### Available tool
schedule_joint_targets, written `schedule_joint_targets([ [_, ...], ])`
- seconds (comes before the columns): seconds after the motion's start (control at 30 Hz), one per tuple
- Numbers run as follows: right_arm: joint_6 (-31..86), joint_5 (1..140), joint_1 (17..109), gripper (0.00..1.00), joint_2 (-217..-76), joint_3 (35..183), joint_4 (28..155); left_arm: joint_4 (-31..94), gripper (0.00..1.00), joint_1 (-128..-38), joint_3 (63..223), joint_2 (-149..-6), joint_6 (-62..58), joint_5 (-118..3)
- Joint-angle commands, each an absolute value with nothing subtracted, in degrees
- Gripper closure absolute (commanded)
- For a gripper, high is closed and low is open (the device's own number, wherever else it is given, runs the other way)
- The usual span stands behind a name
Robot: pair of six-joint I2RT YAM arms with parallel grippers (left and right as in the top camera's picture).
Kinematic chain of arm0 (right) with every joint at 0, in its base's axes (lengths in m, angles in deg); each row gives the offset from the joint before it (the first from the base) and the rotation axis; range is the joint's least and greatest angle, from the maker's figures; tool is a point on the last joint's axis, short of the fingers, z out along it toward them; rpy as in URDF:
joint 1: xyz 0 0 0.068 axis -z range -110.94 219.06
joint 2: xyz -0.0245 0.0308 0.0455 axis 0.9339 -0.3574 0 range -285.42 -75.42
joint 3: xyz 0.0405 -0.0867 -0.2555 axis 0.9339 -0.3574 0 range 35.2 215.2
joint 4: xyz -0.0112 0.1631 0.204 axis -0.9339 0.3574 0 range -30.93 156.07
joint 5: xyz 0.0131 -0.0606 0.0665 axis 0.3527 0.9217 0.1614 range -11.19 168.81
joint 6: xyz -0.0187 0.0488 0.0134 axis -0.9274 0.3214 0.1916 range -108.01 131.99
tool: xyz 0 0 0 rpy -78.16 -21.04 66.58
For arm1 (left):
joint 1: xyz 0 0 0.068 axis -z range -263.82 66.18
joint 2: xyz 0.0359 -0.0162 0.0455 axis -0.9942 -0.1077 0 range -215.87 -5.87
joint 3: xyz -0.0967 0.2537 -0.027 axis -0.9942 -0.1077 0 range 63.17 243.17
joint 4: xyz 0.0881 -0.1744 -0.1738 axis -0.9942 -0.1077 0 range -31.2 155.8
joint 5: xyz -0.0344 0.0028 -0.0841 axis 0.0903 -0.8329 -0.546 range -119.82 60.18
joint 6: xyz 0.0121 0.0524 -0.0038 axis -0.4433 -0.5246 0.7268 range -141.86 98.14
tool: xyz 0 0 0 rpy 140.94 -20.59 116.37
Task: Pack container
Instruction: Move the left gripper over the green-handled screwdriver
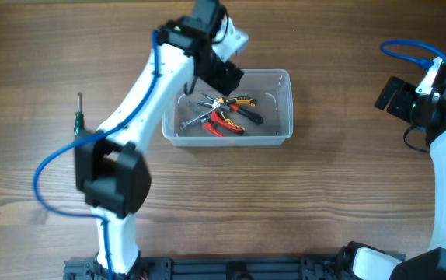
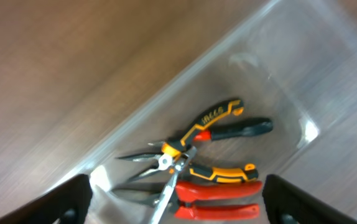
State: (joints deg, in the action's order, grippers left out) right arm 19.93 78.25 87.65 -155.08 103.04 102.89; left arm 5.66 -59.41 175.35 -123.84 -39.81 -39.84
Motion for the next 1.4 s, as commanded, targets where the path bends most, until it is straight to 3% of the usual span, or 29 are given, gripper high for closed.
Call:
schedule_joint_targets([
  [0.0,20.98,79.23,87.67,0.00,-154.81,103.10,102.75,4.41,0.00,-62.19,178.50,-113.35,-35.07,-37.76],
  [0.3,20.98,79.23,87.67,0.00,-154.81,103.10,102.73,-5.47,0.00,-74.91,178.50,-99.47,-31.64,-35.47],
  [0.47,20.98,79.23,87.67,0.00,-154.81,103.10,102.73,-14.74,0.00,-84.59,178.41,-98.91,-31.66,-34.02],
  [0.67,21.00,79.23,87.67,0.00,-154.81,103.10,102.75,-15.92,0.00,-96.20,174.63,-99.43,-32.03,-35.90],
  [0.9,21.00,79.21,87.67,0.01,-154.81,103.10,102.75,-3.85,0.00,-106.30,158.87,-100.22,-31.99,-40.41],
  [1.1,21.00,79.23,87.67,0.00,-154.81,103.10,102.75,4.30,0.00,-106.86,147.79,-105.46,-36.23,-36.52],
  [1.37,21.00,79.23,87.67,0.00,-154.81,103.10,102.73,11.12,0.00,-106.86,146.74,-117.22,-35.97,-33.06],
])
